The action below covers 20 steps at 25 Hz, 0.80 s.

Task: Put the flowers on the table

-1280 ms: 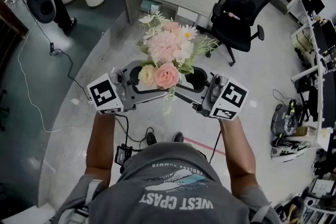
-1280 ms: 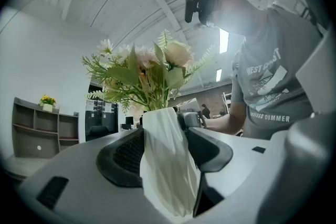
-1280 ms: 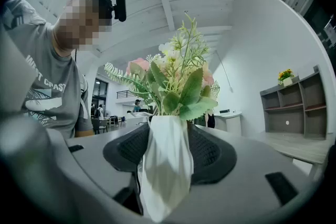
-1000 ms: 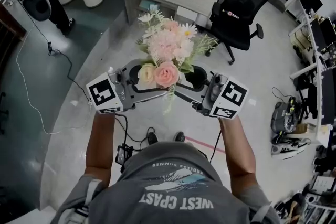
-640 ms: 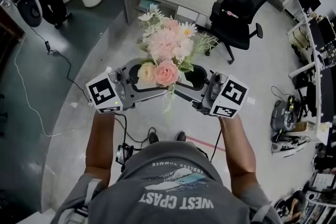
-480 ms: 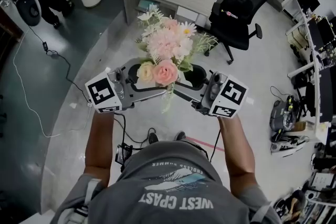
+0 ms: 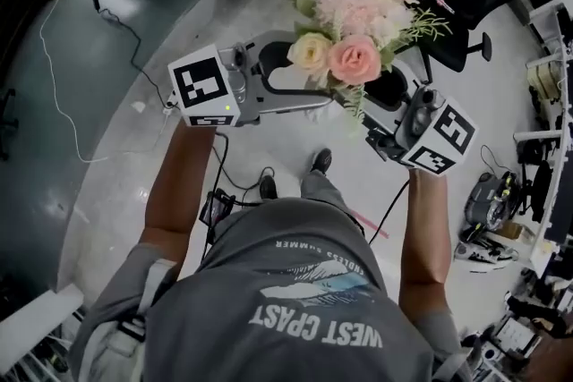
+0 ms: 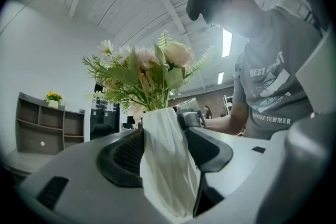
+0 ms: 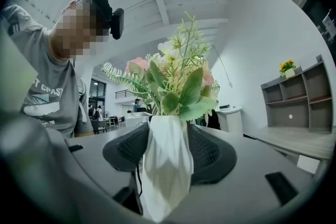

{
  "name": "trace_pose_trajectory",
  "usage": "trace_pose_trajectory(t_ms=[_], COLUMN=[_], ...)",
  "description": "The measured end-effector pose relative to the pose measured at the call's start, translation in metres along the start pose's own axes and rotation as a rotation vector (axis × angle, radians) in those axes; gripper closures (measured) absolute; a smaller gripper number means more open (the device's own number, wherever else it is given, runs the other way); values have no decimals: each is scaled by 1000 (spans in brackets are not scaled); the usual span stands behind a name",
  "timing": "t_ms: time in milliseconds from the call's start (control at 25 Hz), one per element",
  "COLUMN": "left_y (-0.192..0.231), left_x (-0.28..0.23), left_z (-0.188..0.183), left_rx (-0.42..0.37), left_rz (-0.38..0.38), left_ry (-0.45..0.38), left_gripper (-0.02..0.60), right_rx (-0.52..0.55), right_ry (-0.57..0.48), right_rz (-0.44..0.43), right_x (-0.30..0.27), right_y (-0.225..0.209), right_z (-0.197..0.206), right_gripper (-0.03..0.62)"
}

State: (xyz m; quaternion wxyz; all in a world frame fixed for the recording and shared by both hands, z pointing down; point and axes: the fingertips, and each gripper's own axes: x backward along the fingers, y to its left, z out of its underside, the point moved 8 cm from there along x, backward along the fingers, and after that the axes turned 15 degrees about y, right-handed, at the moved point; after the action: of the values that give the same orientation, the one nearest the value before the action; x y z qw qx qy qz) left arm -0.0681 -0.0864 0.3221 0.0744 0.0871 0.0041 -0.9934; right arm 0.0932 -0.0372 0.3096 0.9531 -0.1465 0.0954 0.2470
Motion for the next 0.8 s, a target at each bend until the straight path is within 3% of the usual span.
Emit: trace_pose_trajectory(t_ms=[160,360,800], left_y=[13,59,70], left_x=[-1,8,-15], left_z=[-21,-56,-30], left_rx=[19,63,79], left_rz=[-42,-79,-170], left_ry=[21,55,80], left_gripper=[307,307,307], right_rx=[-20,-42,-31], right_ry=[-22,-25,-4], right_rz=[-49,-103,-194], right_x=[2,-10,-9], right_y=[-18,-58,-97], right_z=[-20,-66,-41], right_gripper=[341,338,338])
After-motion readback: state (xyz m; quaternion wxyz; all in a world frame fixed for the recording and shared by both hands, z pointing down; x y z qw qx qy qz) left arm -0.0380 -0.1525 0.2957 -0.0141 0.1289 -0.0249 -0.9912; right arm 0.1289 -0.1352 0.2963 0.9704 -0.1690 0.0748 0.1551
